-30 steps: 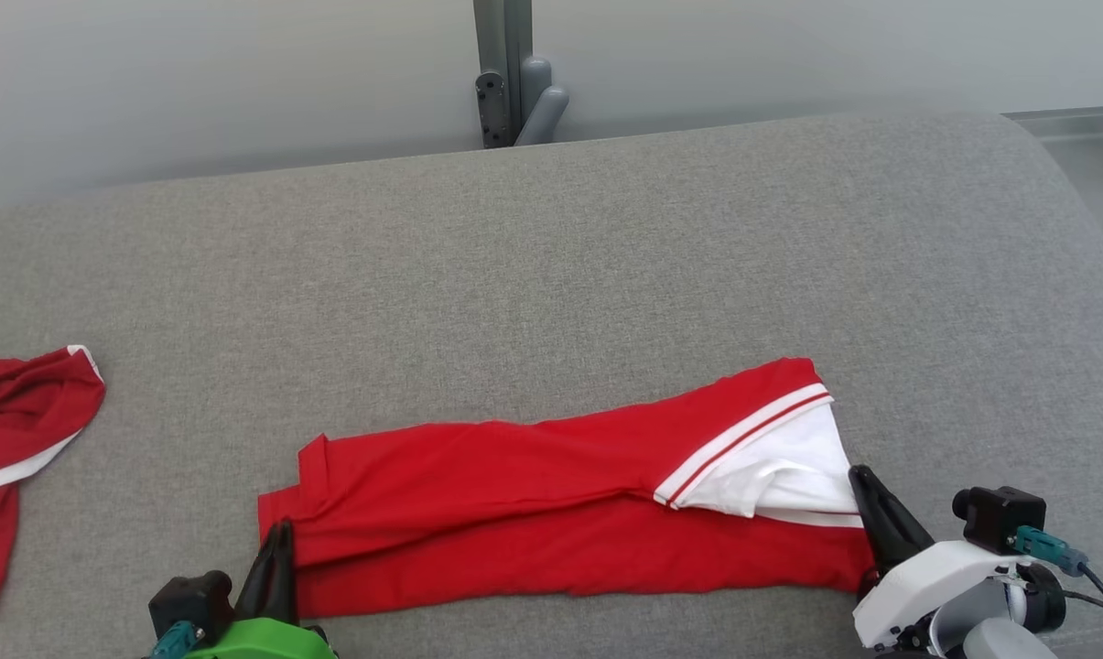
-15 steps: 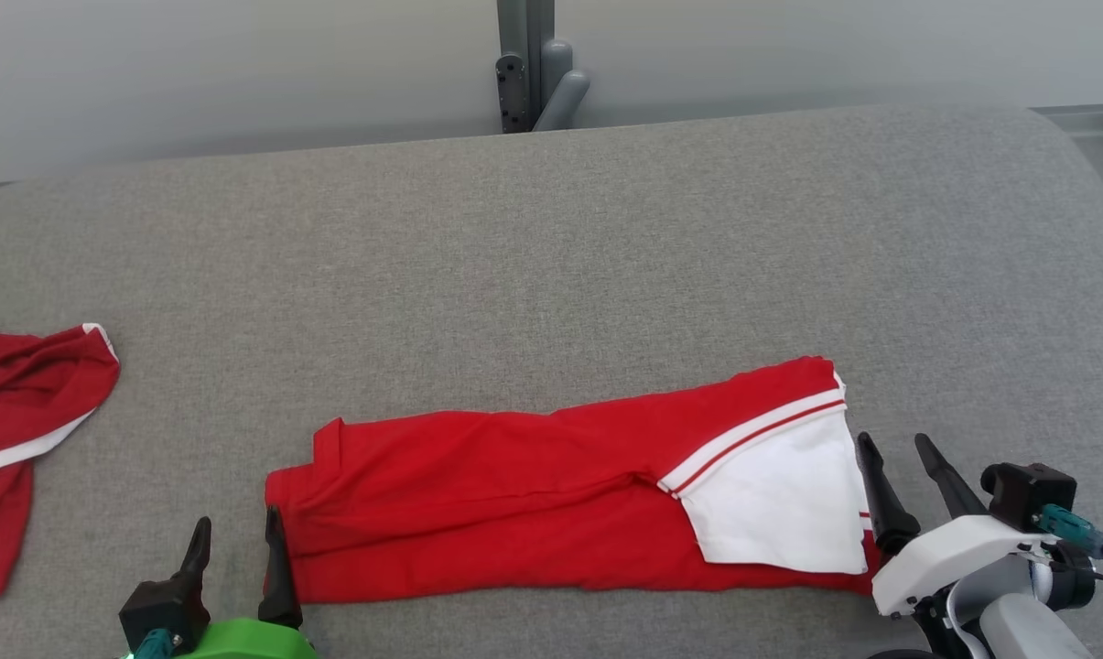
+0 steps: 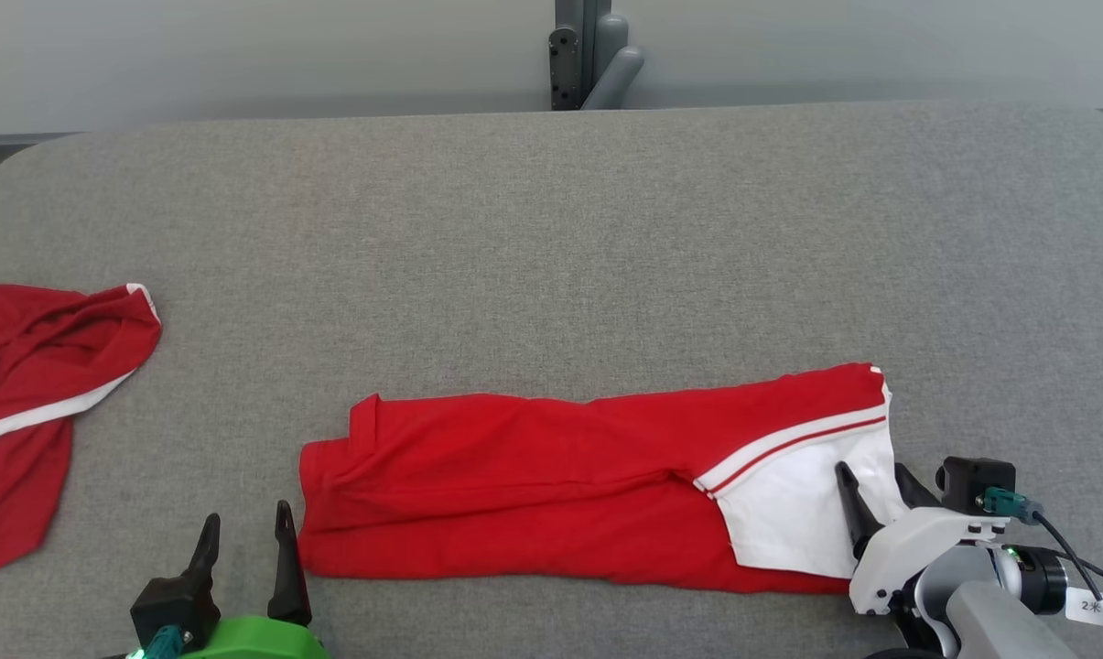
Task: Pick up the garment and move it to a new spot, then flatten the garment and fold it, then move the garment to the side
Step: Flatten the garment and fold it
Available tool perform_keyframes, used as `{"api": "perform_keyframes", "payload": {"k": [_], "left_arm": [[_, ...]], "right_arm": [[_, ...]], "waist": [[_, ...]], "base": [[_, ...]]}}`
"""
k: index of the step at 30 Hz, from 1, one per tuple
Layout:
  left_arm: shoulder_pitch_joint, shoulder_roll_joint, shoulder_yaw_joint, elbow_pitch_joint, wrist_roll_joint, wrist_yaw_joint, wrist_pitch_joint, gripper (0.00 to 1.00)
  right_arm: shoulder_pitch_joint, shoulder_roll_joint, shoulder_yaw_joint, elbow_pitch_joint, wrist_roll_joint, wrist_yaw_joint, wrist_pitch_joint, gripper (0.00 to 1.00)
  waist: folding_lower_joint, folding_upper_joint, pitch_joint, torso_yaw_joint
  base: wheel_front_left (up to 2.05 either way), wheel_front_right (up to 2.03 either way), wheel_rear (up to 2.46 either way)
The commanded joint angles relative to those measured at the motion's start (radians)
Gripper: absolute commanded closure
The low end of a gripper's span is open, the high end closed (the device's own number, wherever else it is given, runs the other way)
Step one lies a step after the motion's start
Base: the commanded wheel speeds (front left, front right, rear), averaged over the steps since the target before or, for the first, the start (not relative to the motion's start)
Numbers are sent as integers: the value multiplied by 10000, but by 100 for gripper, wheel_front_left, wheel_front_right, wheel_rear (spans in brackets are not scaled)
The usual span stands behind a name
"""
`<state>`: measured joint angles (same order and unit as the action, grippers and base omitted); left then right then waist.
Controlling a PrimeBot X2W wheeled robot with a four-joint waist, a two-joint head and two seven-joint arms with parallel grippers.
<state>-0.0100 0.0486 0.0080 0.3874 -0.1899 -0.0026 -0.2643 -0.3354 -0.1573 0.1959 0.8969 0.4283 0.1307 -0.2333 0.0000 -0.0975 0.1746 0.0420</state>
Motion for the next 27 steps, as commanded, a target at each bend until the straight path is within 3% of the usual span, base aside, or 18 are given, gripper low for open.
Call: {"api": "perform_keyframes", "payload": {"k": [1, 2, 13, 20, 27], "left_arm": [[100, 35, 55, -55, -16, 52, 2, 0], [133, 35, 64, -57, -17, 41, 2, 0], [197, 35, 39, -112, -58, 87, 2, 0], [55, 37, -47, -141, -88, 60, 2, 0], [96, 37, -31, -112, 20, 5, 2, 0]], "right_arm": [[124, 176, 124, 353, 128, -2, 151, 75], [119, 181, 159, 462, 179, -2, 122, 100], [-123, -509, -350, 640, 481, -22, -280, 100], [-36, -724, -1490, -848, -36, -9, -297, 100], [485, -516, -207, -2724, 220, -5, -298, 100]], "waist": [[0, 0, -8, 31], [0, 0, -12, 27], [0, 0, -53, -241], [0, 0, 65, -335], [0, 0, 33, -356]], "base": [[0, 0, 0], [0, 0, 0], [0, 0, 0], [0, 0, 0], [0, 0, 0]]}}
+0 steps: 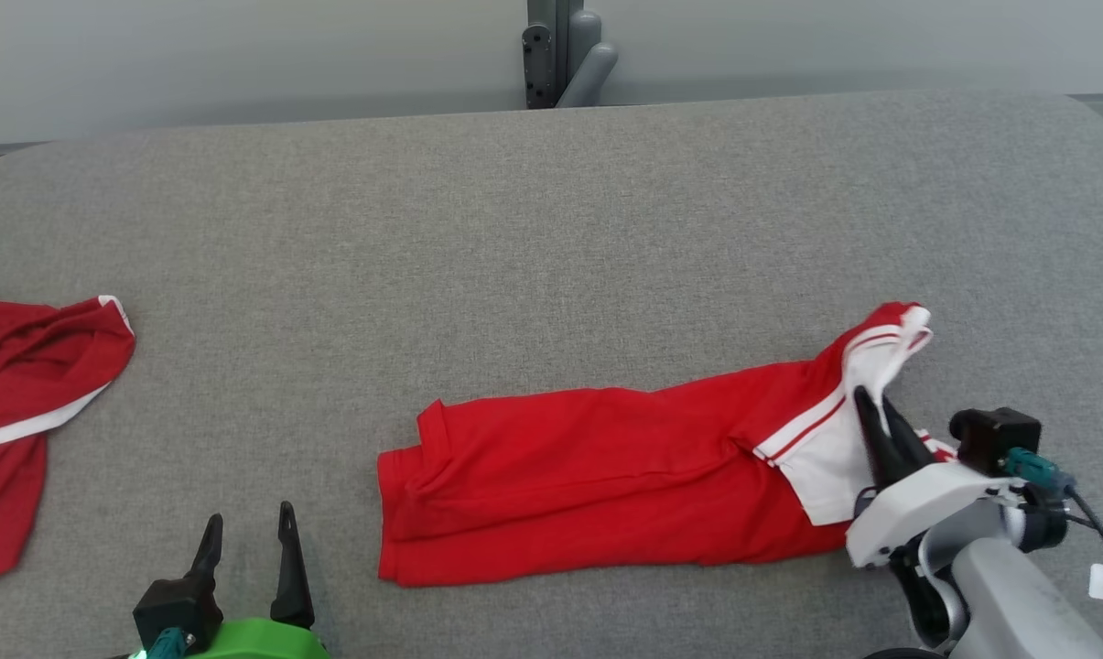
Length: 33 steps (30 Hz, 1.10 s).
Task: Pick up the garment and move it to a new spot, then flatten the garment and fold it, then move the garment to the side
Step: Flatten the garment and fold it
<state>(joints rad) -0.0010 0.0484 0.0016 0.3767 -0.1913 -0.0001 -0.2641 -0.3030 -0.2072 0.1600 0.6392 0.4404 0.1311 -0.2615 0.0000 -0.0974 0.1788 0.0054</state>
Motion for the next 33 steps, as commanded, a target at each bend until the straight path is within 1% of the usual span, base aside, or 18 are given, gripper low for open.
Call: {"api": "perform_keyframes", "payload": {"k": [1, 3, 5, 7, 8, 11, 17, 21, 22, 27, 32, 33], "left_arm": [[-4, 36, 10, -15, 64, -31, -1, 0], [-30, 39, -63, -20, 75, -52, -1, 0], [-64, 39, -161, -5, 72, -76, -1, 0], [-115, 37, -262, 1, 64, -85, 0, 0], [-125, 37, -307, 4, 62, -96, -1, 0], [-177, 39, -464, 28, 83, -134, 0, 0], [-216, 40, -621, 88, 13, -128, 0, 0], [-146, 39, -770, 157, -16, -145, 0, 0], [-146, 39, -770, 157, -16, -145, 0, 0], [-23, 39, -846, 186, -45, -145, 0, 0], [-45, 37, -957, 182, -123, -130, -1, 0], [-94, 37, -1006, 159, -165, -71, 0, 0]], "right_arm": [[258, 11, 504, -370, 283, -9, -17, 100], [441, 8, 1194, -839, 636, -7, 68, 100], [594, 63, 2004, -1356, 1232, -4, 265, 100], [655, -73, 2567, -1695, 1606, -6, 384, 100], [685, -28, 2874, -1807, 1817, -6, 411, 100], [530, 124, 3576, -2014, 2208, -6, 446, 100], [-5, 524, 4660, -1969, 2674, -4, 357, 100], [-387, 676, 5233, -1789, 2840, -6, 285, 100], [-387, 676, 5233, -1789, 2840, -6, 285, 100], [-863, 893, 5707, -1346, 2955, -4, 175, 100], [-1329, 1117, 5910, -866, 3070, -4, 55, 100], [-1507, 1195, 5852, -646, 3029, -4, 19, 84]], "waist": [[0, -1, -20, 28], [0, -1, -47, 96], [0, -1, -62, 206], [0, -1, -45, 341], [0, -1, -30, 429], [0, -1, 13, 746], [0, -1, 99, 1599], [0, -1, 141, 2253], [0, -1, 141, 2253], [0, -1, 231, 2905], [0, -1, 357, 3320], [0, -1, 411, 3391]], "base": [[0, 0, 0], [0, 0, 0], [0, 0, 0], [0, 0, 0], [0, 0, 0], [0, 0, 0], [0, 0, 0], [0, 0, 0], [0, 0, 0], [0, 0, 0], [0, 0, 0], [0, 0, 0]]}}
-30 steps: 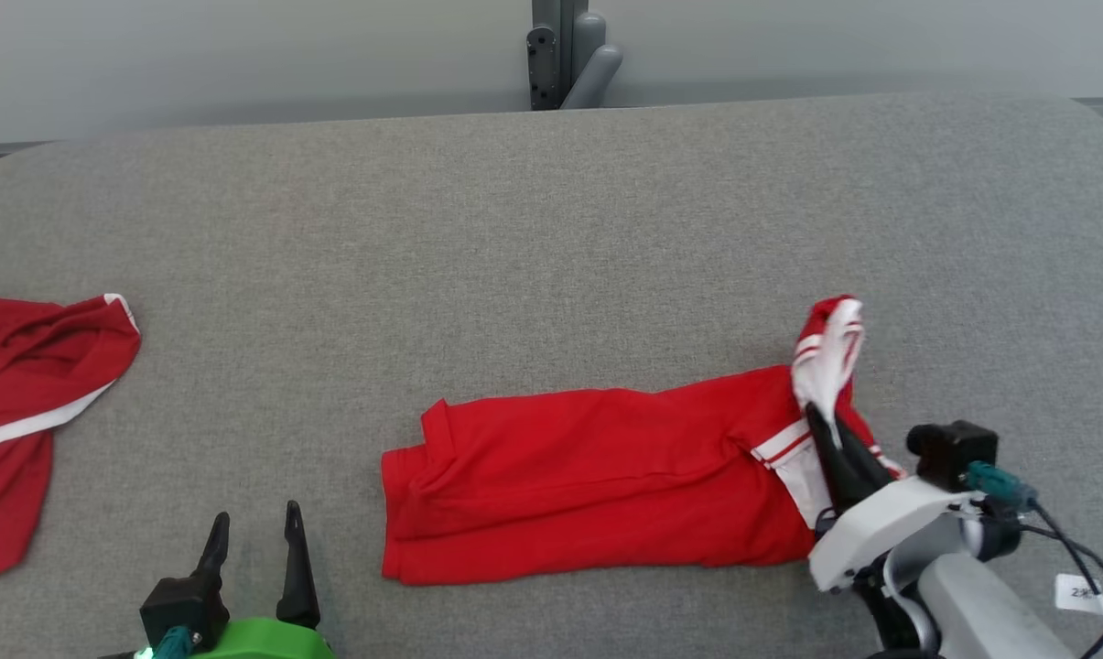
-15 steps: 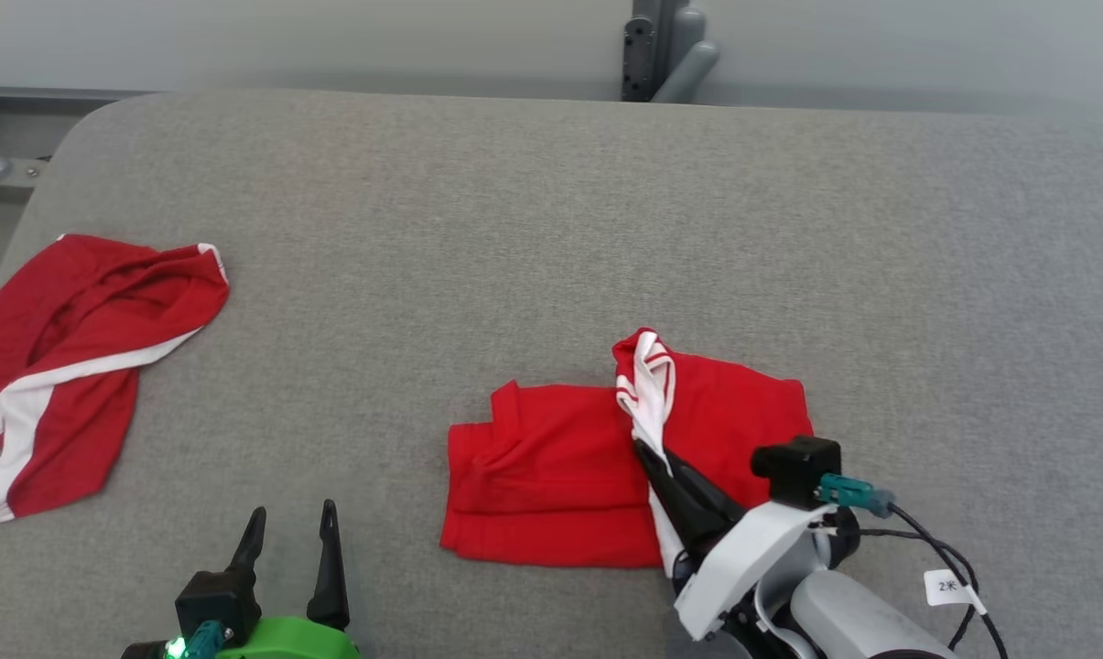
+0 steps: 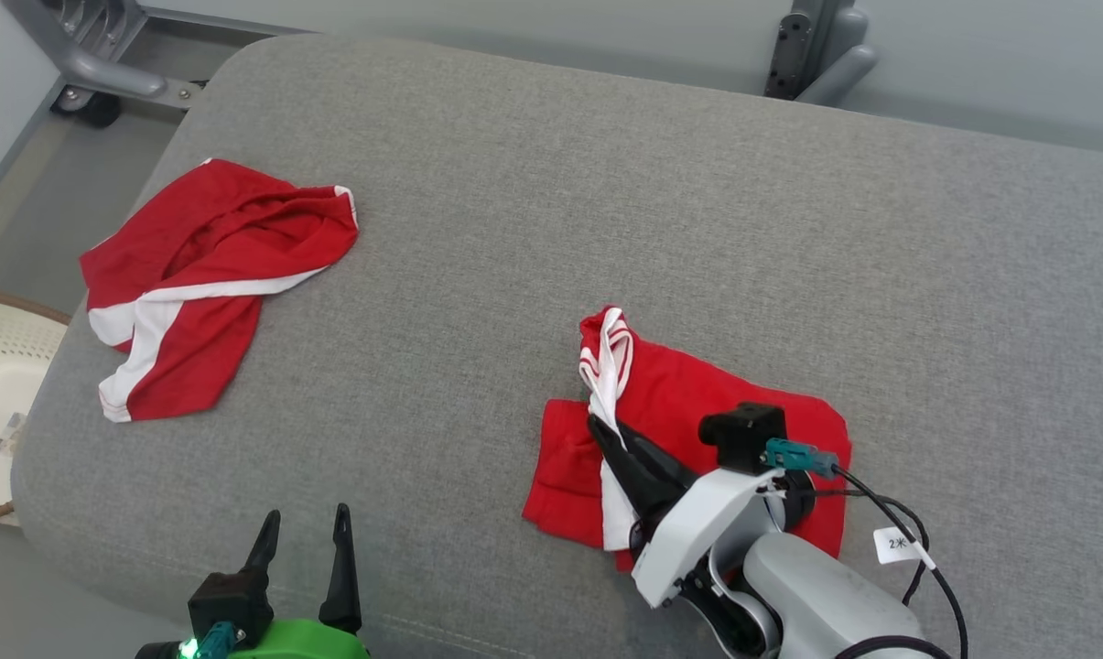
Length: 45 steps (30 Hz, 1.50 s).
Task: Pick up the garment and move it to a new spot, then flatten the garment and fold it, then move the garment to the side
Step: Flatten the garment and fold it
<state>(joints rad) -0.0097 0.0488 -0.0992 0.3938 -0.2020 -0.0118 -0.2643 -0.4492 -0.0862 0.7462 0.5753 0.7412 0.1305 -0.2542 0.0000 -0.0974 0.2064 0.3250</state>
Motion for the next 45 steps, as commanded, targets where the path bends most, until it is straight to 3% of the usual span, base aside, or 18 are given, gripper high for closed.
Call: {"api": "perform_keyframes", "payload": {"k": [1, 2, 3, 7, 16, 24, 31, 45], "left_arm": [[-22, 33, -14, -16, -92, 58, 2, 0], [-33, 33, -14, -23, -114, 85, 2, 0], [-23, 33, 13, -38, -121, 117, 1, 0], [-29, 36, 243, -138, -150, 178, 1, 0], [-283, 36, 697, -457, 54, 192, 2, 0], [-349, 36, 1079, -519, 205, 159, 1, 0], [-127, 36, 1354, -534, 305, 70, 3, 0], [348, 35, 1511, -614, 387, 25, 3, 0]], "right_arm": [[-93, 9, -51, 99, -2, 2, -73, 42], [-118, 41, -101, 219, 18, 2, -77, 14], [-162, 59, -157, 295, 24, 0, -91, 0], [-174, -27, -998, 88, -403, 0, -105, 0], [1419, -386, -4700, -1255, -2695, 2, -88, 0], [2644, -173, -6685, -2163, -4088, 0, -91, 0], [3204, 29, -7148, -2810, -4893, 0, -91, 0], [3680, 291, -7163, -3190, -5162, 0, -92, 0]], "waist": [[0, 0, 153, 207], [0, 0, 163, 194], [0, 0, 163, 146], [0, 0, 121, -327], [0, 0, 61, -2167], [0, 0, -165, -3271], [0, 0, -490, -3627], [0, 0, -1077, -3494]], "base": [[0, 0, 0], [0, 0, 0], [0, 0, 0], [0, 0, 0], [0, 0, 0], [0, 0, 0], [0, 0, 0], [0, 0, 0]]}}
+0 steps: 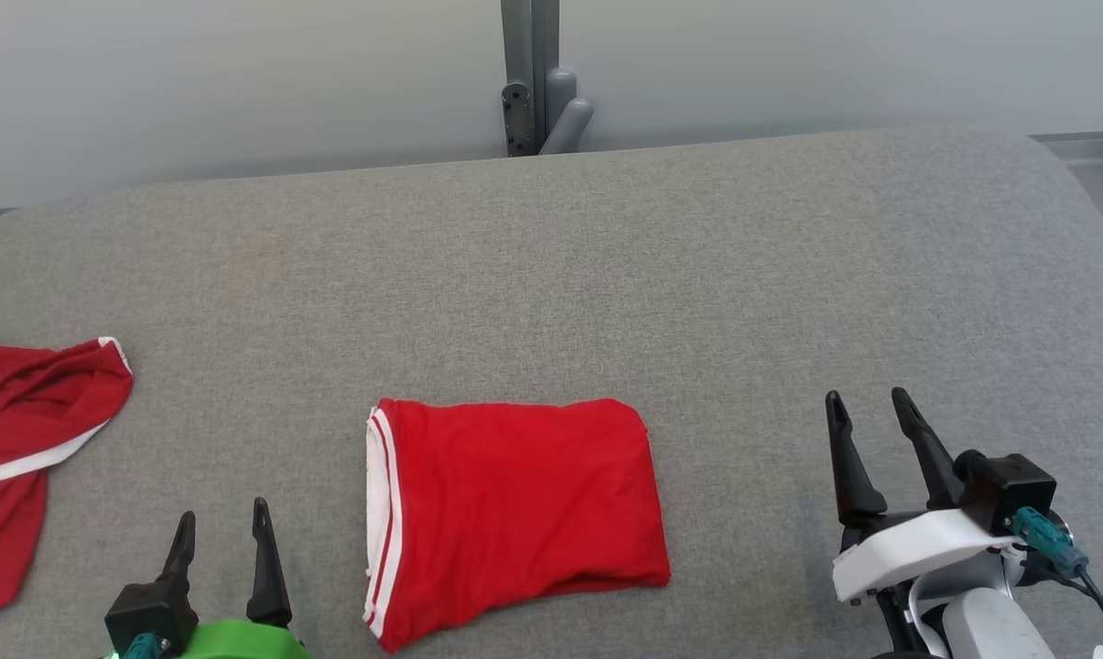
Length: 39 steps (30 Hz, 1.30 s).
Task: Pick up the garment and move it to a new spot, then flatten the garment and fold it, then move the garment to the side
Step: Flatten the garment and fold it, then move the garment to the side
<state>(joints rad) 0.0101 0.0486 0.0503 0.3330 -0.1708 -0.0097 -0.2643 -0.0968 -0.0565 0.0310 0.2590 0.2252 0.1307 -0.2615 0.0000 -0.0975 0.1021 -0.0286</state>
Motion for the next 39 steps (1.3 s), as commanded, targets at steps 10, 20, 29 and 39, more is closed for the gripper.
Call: {"api": "perform_keyframes", "payload": {"k": [10, 20, 29, 39], "left_arm": [[-17, 37, -195, -45, 5, -66, 3, 0], [-268, 40, -911, 153, -323, 94, 3, 0], [-273, 35, -866, 30, -376, 166, 3, 0], [-440, 37, -834, -44, -327, 122, 3, 0]], "right_arm": [[122, 39, 465, 167, 97, -2, -19, 0], [-344, 5, 2289, 1747, 1312, -2, -19, 0], [-1099, -131, 2436, 3125, 1939, -2, -18, 85], [-1524, -309, 1965, 3050, 1937, -11, -18, 100]], "waist": [[0, 0, 351, 535], [0, 0, 883, 1925], [0, 0, 1270, 2892], [0, 0, 1479, 2072]], "base": [[0, 0, 0], [0, 0, 0], [0, 0, 0], [0, 0, 0]]}}
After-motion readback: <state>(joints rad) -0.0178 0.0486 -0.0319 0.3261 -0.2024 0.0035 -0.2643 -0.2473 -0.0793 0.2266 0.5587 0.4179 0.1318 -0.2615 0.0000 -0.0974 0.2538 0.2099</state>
